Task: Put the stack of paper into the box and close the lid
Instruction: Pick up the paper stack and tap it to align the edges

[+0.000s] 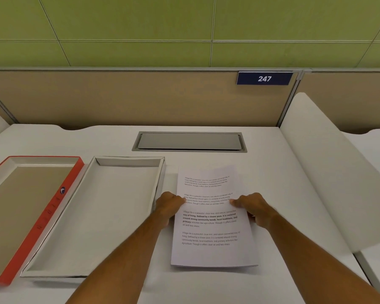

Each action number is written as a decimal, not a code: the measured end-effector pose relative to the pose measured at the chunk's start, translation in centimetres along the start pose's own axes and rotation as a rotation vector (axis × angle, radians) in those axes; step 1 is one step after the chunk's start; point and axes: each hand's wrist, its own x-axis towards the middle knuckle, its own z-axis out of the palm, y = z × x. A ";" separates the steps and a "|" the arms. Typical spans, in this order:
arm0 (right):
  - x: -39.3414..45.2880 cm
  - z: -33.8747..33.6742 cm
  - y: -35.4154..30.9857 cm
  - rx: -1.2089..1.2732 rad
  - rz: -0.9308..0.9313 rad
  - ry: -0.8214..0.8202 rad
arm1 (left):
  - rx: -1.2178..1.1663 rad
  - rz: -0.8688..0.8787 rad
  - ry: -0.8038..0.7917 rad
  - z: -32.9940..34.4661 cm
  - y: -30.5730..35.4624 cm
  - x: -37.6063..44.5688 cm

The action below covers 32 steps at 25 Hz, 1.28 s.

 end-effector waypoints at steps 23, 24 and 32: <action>-2.7 -3.8 -4.2 0.028 -0.350 -0.021 | -0.324 0.215 -0.074 -3.0 5.4 -2.2; -3.2 -4.1 -4.7 0.041 -0.416 -0.030 | -0.318 0.267 -0.066 -3.5 6.1 -2.6; -5.3 -4.9 -5.0 0.029 -0.637 -0.066 | -0.164 0.504 -0.013 -5.1 6.8 -4.7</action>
